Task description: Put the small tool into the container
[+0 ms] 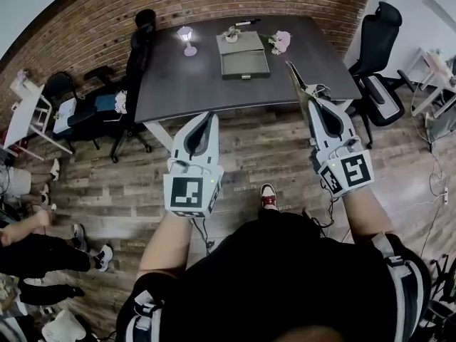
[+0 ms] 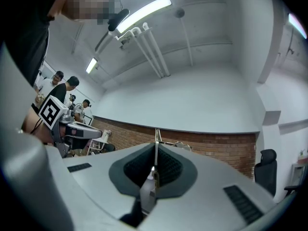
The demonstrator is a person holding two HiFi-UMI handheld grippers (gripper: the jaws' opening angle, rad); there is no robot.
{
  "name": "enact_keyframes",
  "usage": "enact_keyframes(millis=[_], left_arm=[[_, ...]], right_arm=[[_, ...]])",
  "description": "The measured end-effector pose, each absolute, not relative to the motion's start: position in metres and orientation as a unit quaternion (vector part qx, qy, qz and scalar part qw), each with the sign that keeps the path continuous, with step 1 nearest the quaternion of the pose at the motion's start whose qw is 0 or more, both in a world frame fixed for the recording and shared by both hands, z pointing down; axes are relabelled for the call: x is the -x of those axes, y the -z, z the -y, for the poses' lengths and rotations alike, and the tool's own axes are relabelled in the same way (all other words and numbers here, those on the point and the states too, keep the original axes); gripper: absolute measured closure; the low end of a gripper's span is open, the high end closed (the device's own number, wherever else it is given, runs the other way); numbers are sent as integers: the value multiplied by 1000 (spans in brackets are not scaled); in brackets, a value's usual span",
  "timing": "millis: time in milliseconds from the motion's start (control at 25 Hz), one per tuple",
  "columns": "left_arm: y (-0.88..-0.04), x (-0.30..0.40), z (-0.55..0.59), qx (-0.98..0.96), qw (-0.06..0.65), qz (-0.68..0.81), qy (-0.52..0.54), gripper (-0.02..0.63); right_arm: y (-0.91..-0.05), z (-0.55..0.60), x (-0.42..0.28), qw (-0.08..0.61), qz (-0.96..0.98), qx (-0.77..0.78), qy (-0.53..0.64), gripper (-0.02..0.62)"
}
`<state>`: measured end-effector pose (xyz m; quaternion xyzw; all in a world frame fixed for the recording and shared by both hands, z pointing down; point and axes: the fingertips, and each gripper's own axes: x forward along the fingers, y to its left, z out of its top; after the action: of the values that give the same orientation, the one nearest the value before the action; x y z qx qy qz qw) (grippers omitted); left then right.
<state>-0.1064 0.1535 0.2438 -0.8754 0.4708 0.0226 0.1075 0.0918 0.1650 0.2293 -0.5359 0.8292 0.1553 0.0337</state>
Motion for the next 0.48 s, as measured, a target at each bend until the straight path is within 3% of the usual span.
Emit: enact_keyframes(millis=[480], left_arm=[[-250,96,-114,870,102,-481,-20,598]], right_arm=[[-239,-120,-102,30,-836,528,-144,595]])
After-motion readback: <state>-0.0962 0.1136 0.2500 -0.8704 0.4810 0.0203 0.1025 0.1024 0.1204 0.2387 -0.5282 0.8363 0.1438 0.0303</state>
